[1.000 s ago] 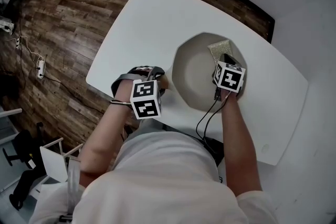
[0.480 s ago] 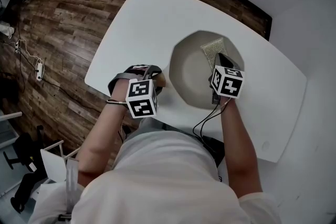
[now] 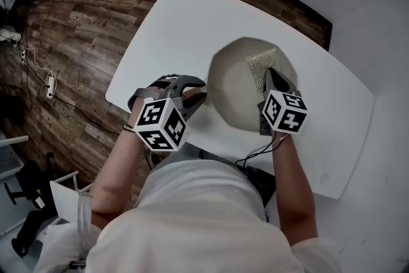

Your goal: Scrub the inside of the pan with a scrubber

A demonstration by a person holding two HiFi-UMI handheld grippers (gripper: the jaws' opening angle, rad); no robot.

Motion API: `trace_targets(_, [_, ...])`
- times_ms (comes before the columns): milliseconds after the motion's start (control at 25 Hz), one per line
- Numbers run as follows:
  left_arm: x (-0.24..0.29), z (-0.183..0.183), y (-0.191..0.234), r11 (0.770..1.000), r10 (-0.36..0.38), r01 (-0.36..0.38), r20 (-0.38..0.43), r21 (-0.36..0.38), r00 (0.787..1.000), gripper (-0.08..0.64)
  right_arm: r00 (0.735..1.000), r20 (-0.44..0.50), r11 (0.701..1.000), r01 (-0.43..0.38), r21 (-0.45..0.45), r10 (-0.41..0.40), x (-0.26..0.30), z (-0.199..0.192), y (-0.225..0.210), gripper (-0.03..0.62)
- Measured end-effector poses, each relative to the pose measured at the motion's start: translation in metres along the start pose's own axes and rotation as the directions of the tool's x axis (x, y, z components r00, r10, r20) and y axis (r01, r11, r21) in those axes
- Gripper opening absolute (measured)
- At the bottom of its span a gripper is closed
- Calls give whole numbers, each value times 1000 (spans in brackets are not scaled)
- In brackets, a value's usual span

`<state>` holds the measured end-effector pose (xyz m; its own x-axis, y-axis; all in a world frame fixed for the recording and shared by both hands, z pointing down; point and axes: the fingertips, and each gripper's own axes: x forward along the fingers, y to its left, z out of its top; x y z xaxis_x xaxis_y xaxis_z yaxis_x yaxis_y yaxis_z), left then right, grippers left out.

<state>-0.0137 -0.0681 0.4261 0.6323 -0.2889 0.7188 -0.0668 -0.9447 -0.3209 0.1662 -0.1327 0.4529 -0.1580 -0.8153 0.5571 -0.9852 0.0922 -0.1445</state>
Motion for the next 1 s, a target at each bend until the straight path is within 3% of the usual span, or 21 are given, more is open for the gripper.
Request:
trace_targets(160, [-14,18,2,995,23,-14,101,-94,995,29,998,64,1000,-22,10,21,-23,15,8,25])
trace_targets(280, [-23,28,1,988,33,-8,160,-154,986,15,993,116,1000,-25,16,23,-44,26,10,25])
trace_targets(400, [-28,39,7,972,72,-18,227,-233,971,12,985,171,996,-41,78,27,-60,36,5,25])
trace_targets(520, [-42,52,22,937,171,-59,306,-343,937,12,973,231,986,-61,155,24,-80,46,1,25])
trace_targets(680, [-61,64,42,882,296,-105,367,-459,882,12,952,305,979,-90,182,30,-105,60,-4,25])
trace_targets(880, [-79,69,59,824,390,-116,406,-555,826,12,905,426,987,-79,138,13,-143,81,-14,25])
trace_targets(1000, [-87,72,65,799,417,-103,422,-593,805,12,877,480,988,-70,136,-4,-168,97,-20,25])
